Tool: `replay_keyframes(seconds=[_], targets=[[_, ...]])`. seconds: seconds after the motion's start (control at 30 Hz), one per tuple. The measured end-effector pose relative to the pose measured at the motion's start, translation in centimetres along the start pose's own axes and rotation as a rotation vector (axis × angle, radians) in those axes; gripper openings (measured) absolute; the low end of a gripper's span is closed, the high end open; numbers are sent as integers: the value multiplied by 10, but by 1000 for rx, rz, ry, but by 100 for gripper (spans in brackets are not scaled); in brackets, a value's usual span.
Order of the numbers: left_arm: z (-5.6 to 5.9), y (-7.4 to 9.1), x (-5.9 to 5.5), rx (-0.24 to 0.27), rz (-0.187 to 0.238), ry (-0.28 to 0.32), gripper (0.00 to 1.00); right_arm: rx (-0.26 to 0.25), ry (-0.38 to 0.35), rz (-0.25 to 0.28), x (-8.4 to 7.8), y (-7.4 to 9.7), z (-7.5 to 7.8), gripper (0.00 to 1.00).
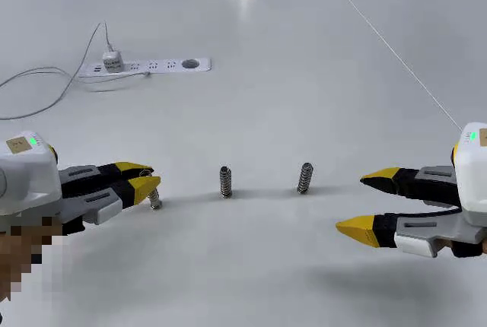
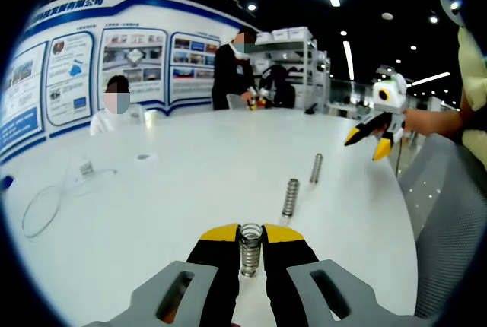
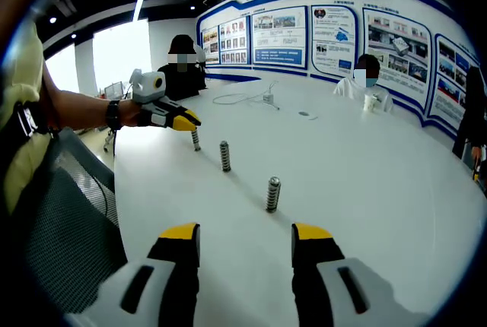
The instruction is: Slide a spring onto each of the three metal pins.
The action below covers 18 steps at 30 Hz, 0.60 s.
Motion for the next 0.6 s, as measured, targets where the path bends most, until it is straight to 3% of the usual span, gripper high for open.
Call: replay_keyframes(seconds=[0.6], targets=[[1,-3,-12,-5,-21,-11,11,3,3,-11,0,-1,-1,49]])
Point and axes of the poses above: the centre of the closed fingertips' face, and the gripper's own axes: y roughly backward along the fingers, z roughly to its right, x roughly out of its top, the point moved 1 cm from there along y, roughly backward along the fingers
